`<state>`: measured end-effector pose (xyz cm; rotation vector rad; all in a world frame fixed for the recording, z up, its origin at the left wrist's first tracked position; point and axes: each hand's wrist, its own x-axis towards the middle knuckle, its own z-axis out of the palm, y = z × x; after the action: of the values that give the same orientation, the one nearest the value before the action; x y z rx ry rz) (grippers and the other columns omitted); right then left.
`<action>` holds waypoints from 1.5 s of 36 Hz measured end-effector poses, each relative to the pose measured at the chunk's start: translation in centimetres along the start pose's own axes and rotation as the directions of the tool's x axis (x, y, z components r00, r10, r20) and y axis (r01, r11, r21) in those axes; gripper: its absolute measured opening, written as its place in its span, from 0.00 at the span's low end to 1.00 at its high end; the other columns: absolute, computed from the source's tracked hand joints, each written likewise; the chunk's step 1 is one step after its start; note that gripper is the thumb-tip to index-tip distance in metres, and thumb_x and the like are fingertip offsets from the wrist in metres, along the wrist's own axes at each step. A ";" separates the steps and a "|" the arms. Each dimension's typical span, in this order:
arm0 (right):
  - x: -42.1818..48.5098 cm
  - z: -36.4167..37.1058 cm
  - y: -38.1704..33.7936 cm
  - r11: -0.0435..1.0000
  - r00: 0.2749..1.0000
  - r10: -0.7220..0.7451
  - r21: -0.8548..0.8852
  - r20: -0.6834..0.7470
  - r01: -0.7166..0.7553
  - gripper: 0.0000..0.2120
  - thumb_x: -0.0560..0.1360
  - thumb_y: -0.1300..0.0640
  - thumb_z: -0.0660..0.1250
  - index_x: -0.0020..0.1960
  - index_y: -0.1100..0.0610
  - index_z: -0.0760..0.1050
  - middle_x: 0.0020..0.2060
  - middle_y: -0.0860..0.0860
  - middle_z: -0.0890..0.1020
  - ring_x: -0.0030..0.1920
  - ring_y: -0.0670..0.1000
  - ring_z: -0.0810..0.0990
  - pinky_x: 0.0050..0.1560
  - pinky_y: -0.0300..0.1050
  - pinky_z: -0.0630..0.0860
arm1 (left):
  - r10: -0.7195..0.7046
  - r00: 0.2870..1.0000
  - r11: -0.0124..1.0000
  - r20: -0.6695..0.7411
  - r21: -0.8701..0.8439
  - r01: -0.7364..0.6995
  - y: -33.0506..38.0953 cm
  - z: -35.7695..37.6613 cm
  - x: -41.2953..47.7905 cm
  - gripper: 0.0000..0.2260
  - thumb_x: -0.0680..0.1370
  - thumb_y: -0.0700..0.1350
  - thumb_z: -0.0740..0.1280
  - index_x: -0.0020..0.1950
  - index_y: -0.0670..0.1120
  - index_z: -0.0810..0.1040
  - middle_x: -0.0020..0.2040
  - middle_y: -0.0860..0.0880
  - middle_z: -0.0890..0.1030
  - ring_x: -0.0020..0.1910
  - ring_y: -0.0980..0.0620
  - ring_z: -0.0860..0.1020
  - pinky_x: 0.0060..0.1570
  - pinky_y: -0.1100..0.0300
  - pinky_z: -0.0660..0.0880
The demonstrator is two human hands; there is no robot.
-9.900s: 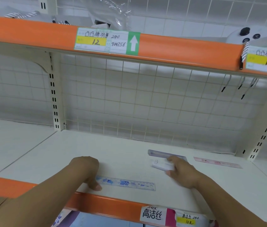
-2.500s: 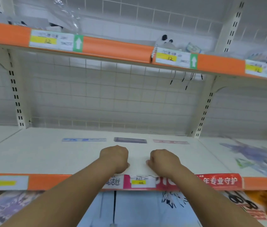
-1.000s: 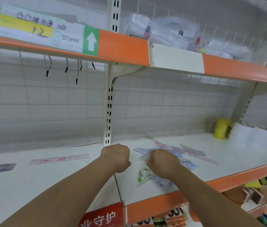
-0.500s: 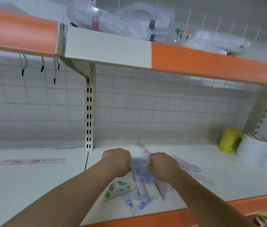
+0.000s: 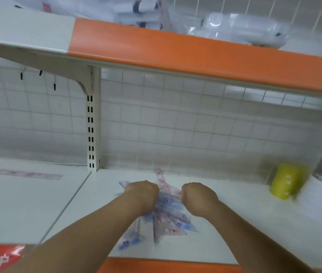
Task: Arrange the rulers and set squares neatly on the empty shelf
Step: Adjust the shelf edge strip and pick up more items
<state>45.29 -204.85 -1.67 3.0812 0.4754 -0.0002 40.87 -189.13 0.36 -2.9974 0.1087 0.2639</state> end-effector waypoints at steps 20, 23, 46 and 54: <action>1.5 2.6 2.5 0.983 0.992 -0.123 0.137 0.006 0.121 0.13 0.79 0.55 0.56 0.61 0.56 0.71 0.53 0.54 0.70 0.59 0.56 0.70 0.51 0.45 0.68 | -0.135 0.948 0.951 0.289 -0.230 0.206 3.3 0.2 -0.9 0.13 0.77 0.55 0.63 0.54 0.49 0.80 0.44 0.48 0.82 0.43 0.50 0.80 0.55 0.57 0.75; 1.6 2.7 2.4 0.979 0.991 -0.132 0.160 0.011 0.129 0.14 0.79 0.52 0.57 0.61 0.55 0.72 0.53 0.54 0.69 0.59 0.55 0.70 0.49 0.43 0.66 | -0.174 0.919 0.924 0.355 -0.264 0.277 3.1 1.2 -0.5 0.09 0.74 0.52 0.69 0.41 0.47 0.79 0.29 0.53 0.74 0.29 0.55 0.73 0.44 0.61 0.73; 0.3 1.4 1.8 0.971 0.993 -0.118 0.213 0.016 0.112 0.10 0.76 0.65 0.59 0.56 0.58 0.67 0.46 0.53 0.72 0.42 0.53 0.73 0.33 0.39 0.64 | -0.272 0.908 0.624 0.318 -0.660 0.418 1.0 1.1 -1.2 0.09 0.75 0.35 0.68 0.36 0.43 0.73 0.26 0.48 0.74 0.26 0.53 0.72 0.29 0.63 0.72; -0.2 1.2 1.9 0.984 0.997 -0.056 0.173 0.051 0.046 0.05 0.77 0.65 0.56 0.47 0.56 0.64 0.38 0.49 0.66 0.40 0.52 0.70 0.30 0.36 0.59 | -0.309 0.935 0.815 0.172 -0.460 0.353 1.1 0.1 -2.4 0.14 0.82 0.39 0.59 0.65 0.37 0.74 0.64 0.42 0.76 0.48 0.48 0.75 0.51 0.61 0.73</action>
<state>45.69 -206.76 -2.80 3.2255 0.5811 -0.1354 38.40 -190.07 0.51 -3.4046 -0.5766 0.4432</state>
